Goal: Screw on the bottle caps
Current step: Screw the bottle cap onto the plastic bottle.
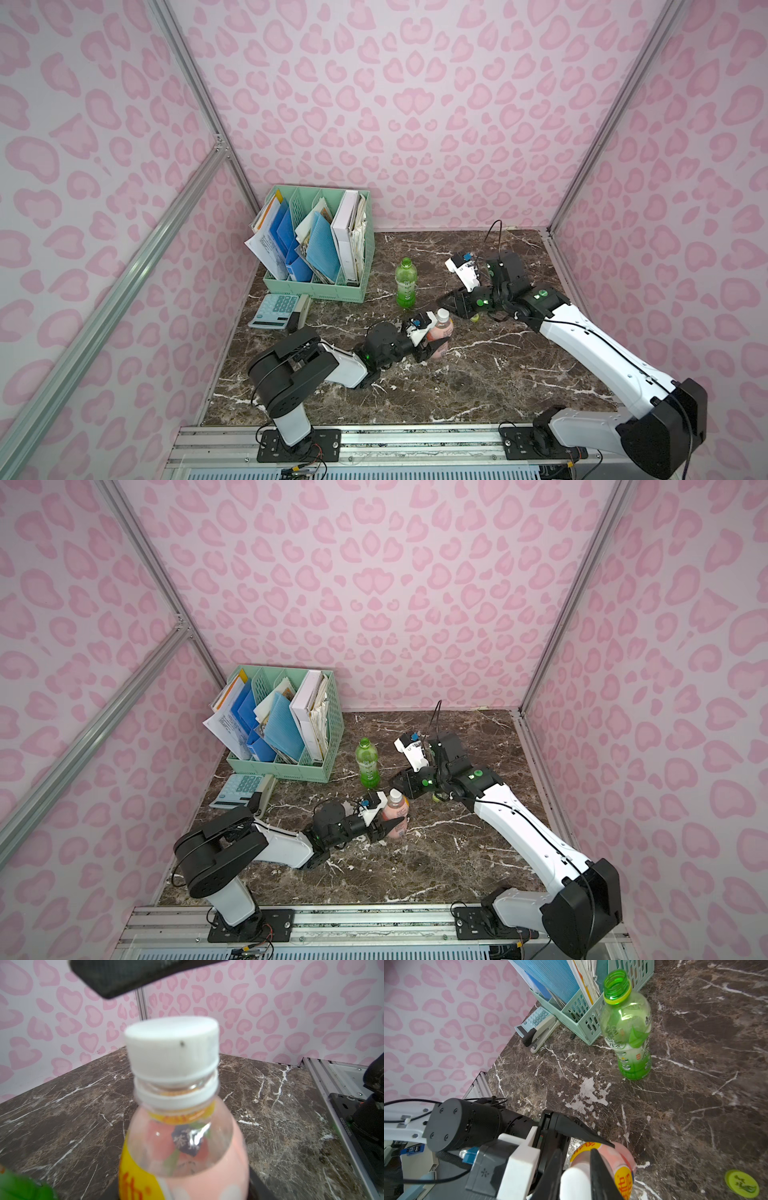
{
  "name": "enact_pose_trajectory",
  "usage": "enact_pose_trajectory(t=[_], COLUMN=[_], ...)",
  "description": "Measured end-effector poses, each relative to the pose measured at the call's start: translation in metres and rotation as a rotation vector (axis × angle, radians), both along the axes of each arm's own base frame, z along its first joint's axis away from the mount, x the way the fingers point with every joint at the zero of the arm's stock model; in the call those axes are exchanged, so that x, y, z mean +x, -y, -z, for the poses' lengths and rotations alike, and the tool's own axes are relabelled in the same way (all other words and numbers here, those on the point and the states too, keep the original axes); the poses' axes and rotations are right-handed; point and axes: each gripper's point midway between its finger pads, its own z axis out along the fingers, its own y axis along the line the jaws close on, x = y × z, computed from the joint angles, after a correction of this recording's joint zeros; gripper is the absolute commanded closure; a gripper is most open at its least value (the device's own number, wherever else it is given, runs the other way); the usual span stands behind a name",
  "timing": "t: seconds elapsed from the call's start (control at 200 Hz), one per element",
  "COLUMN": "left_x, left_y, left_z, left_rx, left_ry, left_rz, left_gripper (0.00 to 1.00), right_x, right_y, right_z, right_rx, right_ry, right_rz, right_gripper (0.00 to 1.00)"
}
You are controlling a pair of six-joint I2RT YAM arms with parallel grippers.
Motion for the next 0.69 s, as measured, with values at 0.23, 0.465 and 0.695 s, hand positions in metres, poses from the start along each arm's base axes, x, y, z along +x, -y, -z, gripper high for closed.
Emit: enact_pose_trajectory(t=[0.23, 0.465, 0.695], left_x=[-0.001, -0.005, -0.005], left_y=[0.0, 0.002, 0.001], left_z=[-0.001, 0.0, 0.0], left_rx=[0.006, 0.019, 0.025], left_ry=[-0.003, -0.016, -0.027], left_rz=[0.008, 0.028, 0.019], left_gripper=[0.46, 0.47, 0.47], right_x=[-0.007, -0.015, -0.025], right_y=[0.001, 0.01, 0.017], right_z=[0.014, 0.012, 0.009], right_rx=[-0.014, -0.01, 0.01], right_ry=[-0.023, 0.012, 0.033], right_rz=[-0.029, -0.012, 0.001], right_gripper=[0.81, 0.88, 0.87])
